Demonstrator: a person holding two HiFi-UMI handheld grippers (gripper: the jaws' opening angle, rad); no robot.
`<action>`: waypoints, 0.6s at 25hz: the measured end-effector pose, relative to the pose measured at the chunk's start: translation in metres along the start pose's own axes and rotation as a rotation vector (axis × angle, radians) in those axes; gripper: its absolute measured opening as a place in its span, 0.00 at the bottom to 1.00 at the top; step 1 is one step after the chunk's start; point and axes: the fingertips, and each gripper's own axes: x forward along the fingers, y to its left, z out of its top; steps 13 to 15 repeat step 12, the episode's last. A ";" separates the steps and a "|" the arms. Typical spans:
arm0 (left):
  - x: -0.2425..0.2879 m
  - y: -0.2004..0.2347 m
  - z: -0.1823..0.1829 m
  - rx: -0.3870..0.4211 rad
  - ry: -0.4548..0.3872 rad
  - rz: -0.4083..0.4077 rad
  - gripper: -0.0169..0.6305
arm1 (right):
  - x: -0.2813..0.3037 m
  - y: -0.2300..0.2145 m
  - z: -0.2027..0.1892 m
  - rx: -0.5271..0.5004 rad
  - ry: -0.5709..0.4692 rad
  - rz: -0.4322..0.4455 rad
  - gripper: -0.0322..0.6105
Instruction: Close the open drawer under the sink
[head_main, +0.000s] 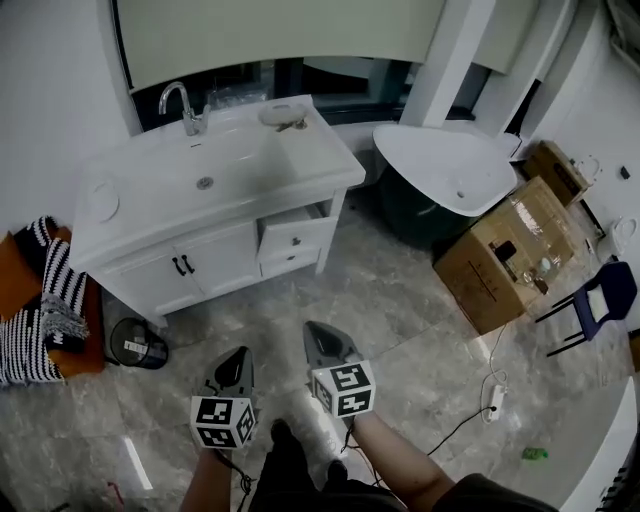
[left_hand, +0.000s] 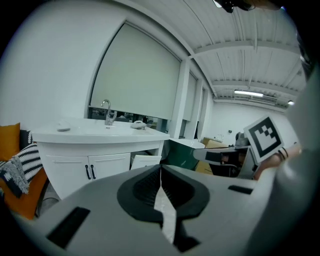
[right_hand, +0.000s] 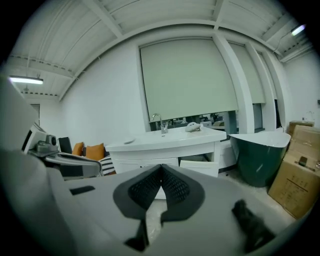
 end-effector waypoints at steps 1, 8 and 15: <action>-0.014 -0.014 -0.003 0.000 -0.005 0.008 0.05 | -0.021 0.003 -0.005 0.005 0.000 0.013 0.09; -0.104 -0.120 -0.018 0.000 -0.057 0.023 0.05 | -0.156 0.018 -0.020 -0.017 -0.026 0.092 0.09; -0.145 -0.171 -0.022 0.015 -0.101 0.024 0.05 | -0.211 0.023 -0.024 -0.053 -0.058 0.104 0.09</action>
